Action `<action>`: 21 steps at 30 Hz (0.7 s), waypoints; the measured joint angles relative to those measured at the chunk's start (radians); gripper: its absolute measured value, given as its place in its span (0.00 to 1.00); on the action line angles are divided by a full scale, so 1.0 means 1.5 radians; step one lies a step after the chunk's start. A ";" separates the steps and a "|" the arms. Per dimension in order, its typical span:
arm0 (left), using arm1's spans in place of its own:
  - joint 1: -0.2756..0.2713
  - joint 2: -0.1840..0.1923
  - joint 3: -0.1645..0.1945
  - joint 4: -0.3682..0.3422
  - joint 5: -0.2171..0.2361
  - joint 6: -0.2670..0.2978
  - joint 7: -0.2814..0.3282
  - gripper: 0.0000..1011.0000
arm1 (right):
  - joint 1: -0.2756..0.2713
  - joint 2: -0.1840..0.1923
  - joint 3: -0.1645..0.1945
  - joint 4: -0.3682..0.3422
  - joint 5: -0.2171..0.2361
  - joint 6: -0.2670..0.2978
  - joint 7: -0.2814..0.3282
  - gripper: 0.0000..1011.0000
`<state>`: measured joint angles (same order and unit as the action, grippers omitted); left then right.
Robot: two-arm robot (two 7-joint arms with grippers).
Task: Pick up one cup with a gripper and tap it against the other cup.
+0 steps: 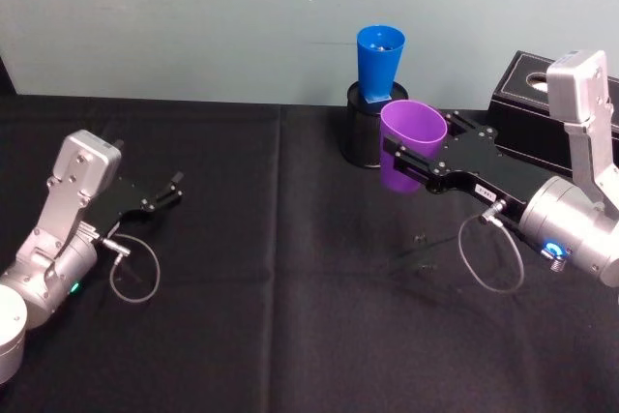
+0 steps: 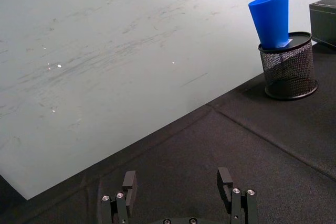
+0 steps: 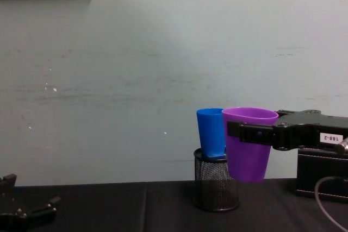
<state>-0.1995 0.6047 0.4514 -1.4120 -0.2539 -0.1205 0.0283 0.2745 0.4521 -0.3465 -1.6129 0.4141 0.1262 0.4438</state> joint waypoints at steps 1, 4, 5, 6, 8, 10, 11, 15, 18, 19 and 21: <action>0.000 0.000 0.000 0.000 0.000 0.000 0.000 0.99 | 0.000 0.000 0.000 0.000 0.000 0.000 0.000 0.73; 0.000 0.000 0.000 0.000 0.000 0.000 0.000 0.99 | 0.000 0.000 0.000 0.000 0.000 0.000 0.000 0.73; 0.000 0.000 0.000 0.000 0.000 0.000 0.000 0.99 | 0.000 0.000 0.000 0.000 0.000 0.000 0.000 0.73; 0.000 0.000 0.000 0.000 0.000 0.000 0.000 0.99 | 0.000 0.000 0.000 0.000 0.000 0.000 0.000 0.73; 0.000 0.000 0.000 0.000 0.000 0.000 0.000 0.99 | 0.000 0.000 0.000 0.000 0.000 0.000 0.000 0.73; 0.000 0.000 0.000 0.000 0.000 0.000 0.000 0.99 | 0.000 0.000 0.000 0.000 0.000 0.000 0.000 0.73; 0.000 0.000 0.000 0.000 0.000 0.000 0.000 0.99 | 0.000 0.000 0.000 0.000 0.000 0.000 0.000 0.73; 0.000 0.000 0.000 0.000 0.000 0.000 0.000 0.99 | 0.000 0.000 0.000 0.000 0.000 0.000 0.000 0.73; 0.000 0.000 0.000 0.000 0.000 0.000 0.000 0.99 | 0.000 0.000 0.000 0.000 0.000 0.000 0.000 0.73; 0.000 0.000 0.000 0.000 0.000 0.000 0.000 0.99 | 0.000 0.000 0.000 0.000 0.000 0.000 0.000 0.73; 0.000 0.000 0.000 0.000 0.000 0.000 0.000 0.99 | 0.000 0.000 0.000 0.000 0.000 0.000 0.000 0.73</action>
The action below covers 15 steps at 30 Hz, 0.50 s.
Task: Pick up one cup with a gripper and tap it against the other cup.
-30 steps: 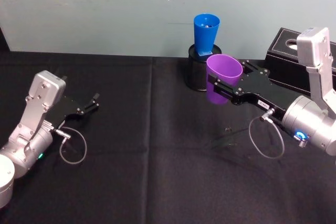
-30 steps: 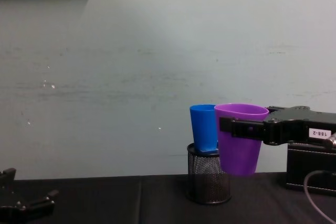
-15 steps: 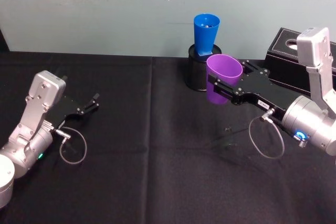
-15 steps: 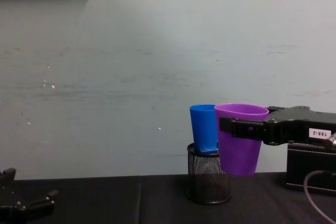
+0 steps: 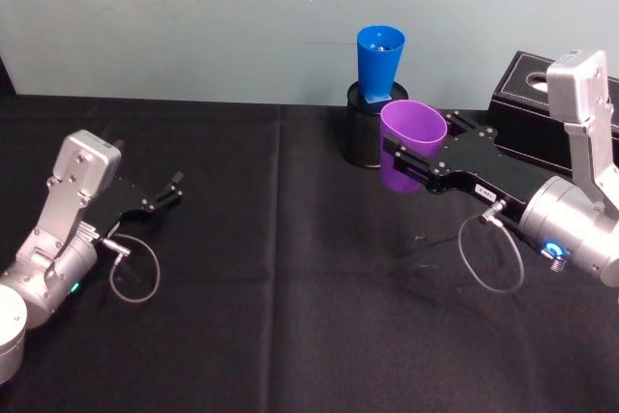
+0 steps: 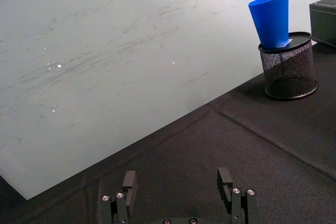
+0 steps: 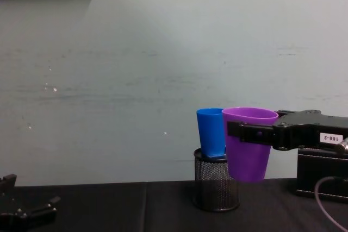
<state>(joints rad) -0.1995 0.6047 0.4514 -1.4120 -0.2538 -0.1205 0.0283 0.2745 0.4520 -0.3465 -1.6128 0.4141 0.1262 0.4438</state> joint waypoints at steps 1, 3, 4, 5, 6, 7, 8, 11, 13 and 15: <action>0.000 0.000 0.000 0.000 0.000 0.000 0.000 0.99 | 0.000 0.000 0.000 0.000 0.000 0.000 0.000 0.73; 0.000 0.000 0.000 0.000 0.000 0.000 0.000 0.99 | 0.000 0.000 0.000 0.000 0.000 0.000 0.000 0.73; 0.000 0.000 0.000 0.000 0.000 0.000 0.000 0.99 | 0.000 0.000 0.000 0.000 0.000 0.000 0.000 0.73; 0.000 0.000 0.000 0.000 0.000 0.000 0.000 0.99 | 0.000 0.000 0.000 0.000 0.000 0.000 0.000 0.73; 0.000 0.000 0.000 0.000 0.000 0.000 0.000 0.99 | 0.000 0.000 0.000 0.000 0.000 0.000 0.000 0.73; 0.000 0.000 0.000 0.000 0.000 0.000 0.000 0.99 | 0.000 0.000 0.000 0.000 0.000 0.000 0.000 0.73; 0.000 0.000 0.000 0.000 0.000 0.000 0.000 0.99 | 0.000 0.000 0.000 0.000 0.000 0.000 0.000 0.73; 0.000 0.000 0.000 0.000 0.000 0.000 0.000 0.99 | 0.000 0.000 0.000 0.000 0.000 0.000 0.000 0.73; 0.000 0.000 0.000 0.000 0.000 0.000 0.000 0.99 | 0.000 0.000 0.000 0.000 0.000 0.000 0.000 0.73; 0.000 0.000 0.000 0.000 0.000 0.000 0.000 0.99 | 0.000 0.000 0.000 0.000 0.000 0.000 0.000 0.73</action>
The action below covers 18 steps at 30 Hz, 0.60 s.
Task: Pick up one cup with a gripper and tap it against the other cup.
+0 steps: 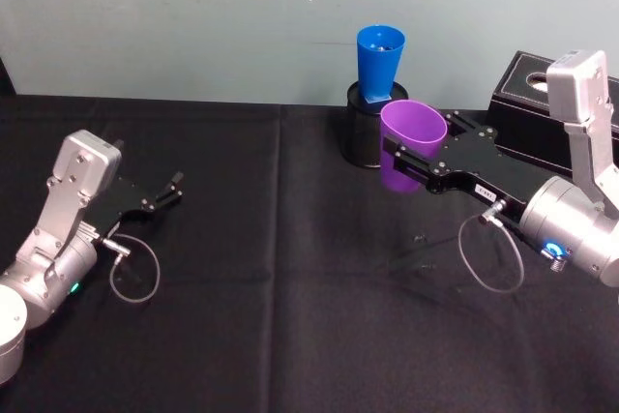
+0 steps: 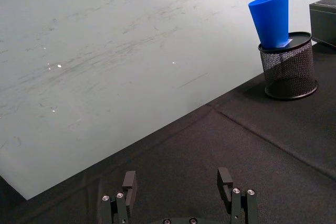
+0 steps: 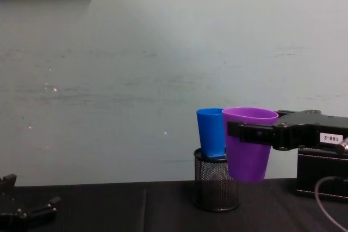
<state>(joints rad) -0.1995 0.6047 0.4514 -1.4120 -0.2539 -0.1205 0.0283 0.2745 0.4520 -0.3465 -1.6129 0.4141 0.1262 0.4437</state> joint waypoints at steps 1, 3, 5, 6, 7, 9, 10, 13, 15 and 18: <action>0.000 0.000 0.000 0.000 0.000 0.000 0.000 0.99 | 0.000 0.000 0.000 0.000 0.000 0.000 0.000 0.73; 0.000 0.000 0.000 0.000 0.000 0.000 0.000 0.99 | 0.000 0.000 0.000 0.000 0.000 0.000 0.000 0.73; 0.000 0.000 0.000 0.000 0.000 0.000 0.000 0.99 | 0.000 0.000 0.000 0.000 0.000 0.000 0.000 0.73; 0.000 0.000 0.000 0.000 0.000 0.000 0.000 0.99 | 0.000 0.000 0.000 0.000 0.000 0.000 0.000 0.73; 0.000 0.000 0.000 0.000 0.000 0.000 0.000 0.99 | 0.000 0.000 0.000 0.000 0.000 0.000 0.000 0.73; 0.000 0.000 0.000 0.000 0.000 0.000 0.000 0.99 | 0.000 0.000 0.000 0.000 0.000 0.000 0.000 0.73; 0.000 0.000 0.000 0.000 0.000 0.000 0.000 0.99 | 0.000 0.000 0.000 0.000 0.000 0.000 0.000 0.73; 0.000 0.000 0.000 0.000 0.000 0.000 0.000 0.99 | 0.000 0.000 0.000 0.000 0.000 0.000 0.000 0.73; 0.000 0.000 0.000 0.000 0.000 0.000 0.000 0.99 | 0.000 0.000 0.000 0.000 0.000 0.000 0.000 0.73; 0.000 0.000 0.000 0.000 0.000 0.000 0.000 0.99 | 0.000 0.000 0.000 0.000 0.000 0.000 0.000 0.73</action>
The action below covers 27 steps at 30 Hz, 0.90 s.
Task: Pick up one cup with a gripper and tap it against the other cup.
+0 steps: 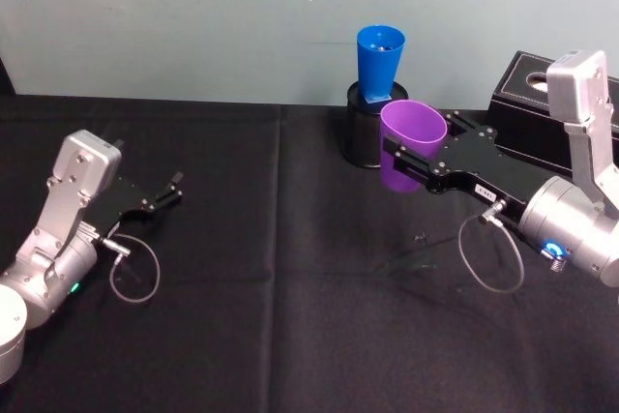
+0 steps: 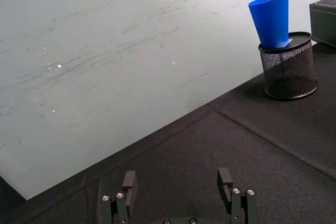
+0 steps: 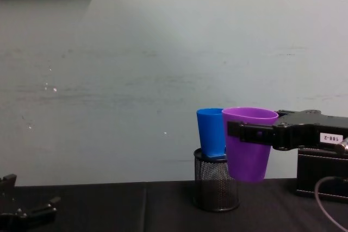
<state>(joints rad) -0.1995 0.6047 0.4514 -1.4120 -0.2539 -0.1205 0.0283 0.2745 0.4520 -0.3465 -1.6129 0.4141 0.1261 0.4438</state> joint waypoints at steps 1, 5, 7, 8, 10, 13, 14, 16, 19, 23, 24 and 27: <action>0.000 0.000 0.000 0.000 0.000 0.000 0.000 0.99 | 0.000 0.000 0.000 0.000 0.000 0.000 0.000 0.73; 0.000 0.000 0.000 0.000 0.000 0.000 0.000 0.99 | 0.000 0.000 0.000 0.000 0.000 0.000 0.000 0.73; 0.000 0.000 0.000 0.000 0.000 0.000 0.000 0.99 | 0.000 0.000 0.000 0.000 0.000 0.000 0.000 0.73; 0.000 0.000 0.000 0.000 0.000 0.000 0.000 0.99 | 0.000 0.000 0.000 0.000 0.000 0.000 0.000 0.73; 0.000 0.000 0.000 0.000 0.000 0.000 0.000 0.99 | 0.000 0.000 0.000 0.000 0.000 0.000 0.000 0.73; 0.000 0.000 0.000 0.000 0.000 0.000 0.000 0.99 | 0.000 0.000 0.000 0.000 0.000 0.000 0.000 0.73; 0.000 0.000 0.000 0.000 0.000 0.000 0.000 0.99 | 0.000 0.000 0.000 0.000 0.000 0.000 0.000 0.73; 0.000 0.000 0.000 0.000 0.000 0.000 0.000 0.99 | 0.000 0.000 0.000 0.000 0.000 0.000 0.000 0.73; 0.000 0.000 0.000 0.000 0.000 0.000 0.000 0.99 | 0.000 0.000 0.000 0.000 0.000 0.000 0.000 0.73; 0.000 0.000 0.000 0.000 0.000 0.000 0.000 0.99 | 0.000 0.000 0.000 0.000 0.000 0.000 0.000 0.73; 0.000 0.000 0.000 0.000 0.000 0.000 0.000 0.99 | 0.000 0.000 0.000 0.000 0.000 0.000 0.000 0.73; 0.000 0.000 0.000 0.000 0.000 0.000 0.000 0.99 | 0.000 0.000 0.000 0.000 0.000 0.000 0.000 0.73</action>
<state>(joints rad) -0.1995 0.6047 0.4513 -1.4120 -0.2539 -0.1205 0.0283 0.2745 0.4520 -0.3464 -1.6129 0.4141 0.1262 0.4438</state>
